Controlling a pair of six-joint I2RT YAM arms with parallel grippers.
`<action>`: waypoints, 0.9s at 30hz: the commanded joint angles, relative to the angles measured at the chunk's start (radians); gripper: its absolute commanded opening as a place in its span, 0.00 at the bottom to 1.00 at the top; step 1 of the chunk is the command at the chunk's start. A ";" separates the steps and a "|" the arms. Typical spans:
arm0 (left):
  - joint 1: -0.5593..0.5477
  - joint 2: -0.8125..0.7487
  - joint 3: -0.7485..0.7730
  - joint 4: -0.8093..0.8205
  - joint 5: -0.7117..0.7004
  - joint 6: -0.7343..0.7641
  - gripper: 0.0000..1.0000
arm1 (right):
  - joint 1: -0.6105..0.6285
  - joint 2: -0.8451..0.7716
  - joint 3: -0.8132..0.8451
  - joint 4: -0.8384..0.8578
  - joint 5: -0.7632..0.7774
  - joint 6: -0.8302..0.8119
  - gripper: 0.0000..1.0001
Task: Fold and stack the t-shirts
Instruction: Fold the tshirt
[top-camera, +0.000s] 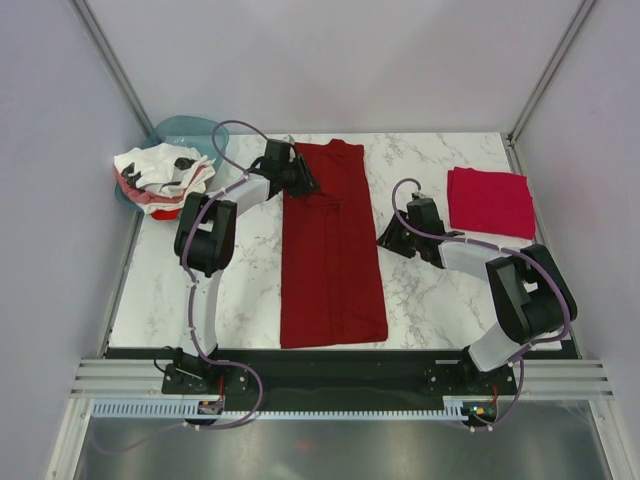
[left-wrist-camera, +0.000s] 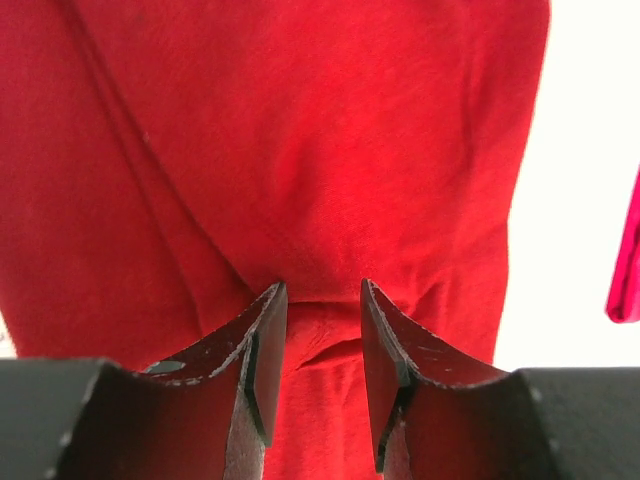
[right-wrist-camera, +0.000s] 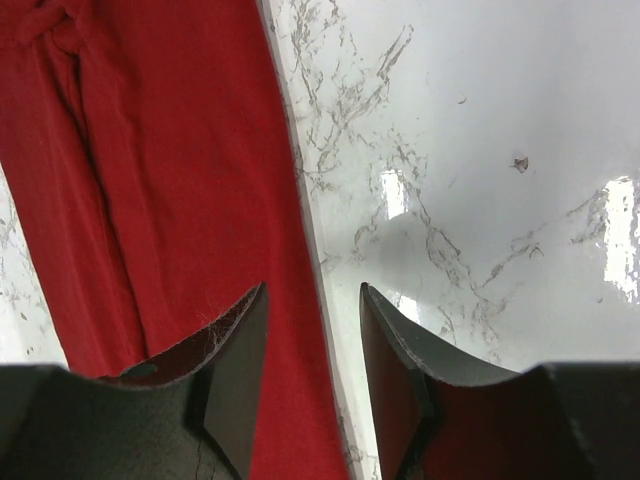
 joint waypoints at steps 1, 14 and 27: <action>0.004 0.002 0.033 -0.061 -0.028 0.020 0.43 | 0.003 0.004 0.027 0.019 -0.014 0.009 0.49; 0.004 0.024 0.064 -0.061 -0.085 0.036 0.45 | 0.002 0.011 0.021 0.027 -0.023 0.012 0.49; 0.003 -0.050 -0.039 -0.046 0.070 -0.021 0.52 | -0.008 0.006 0.021 0.025 -0.034 0.014 0.49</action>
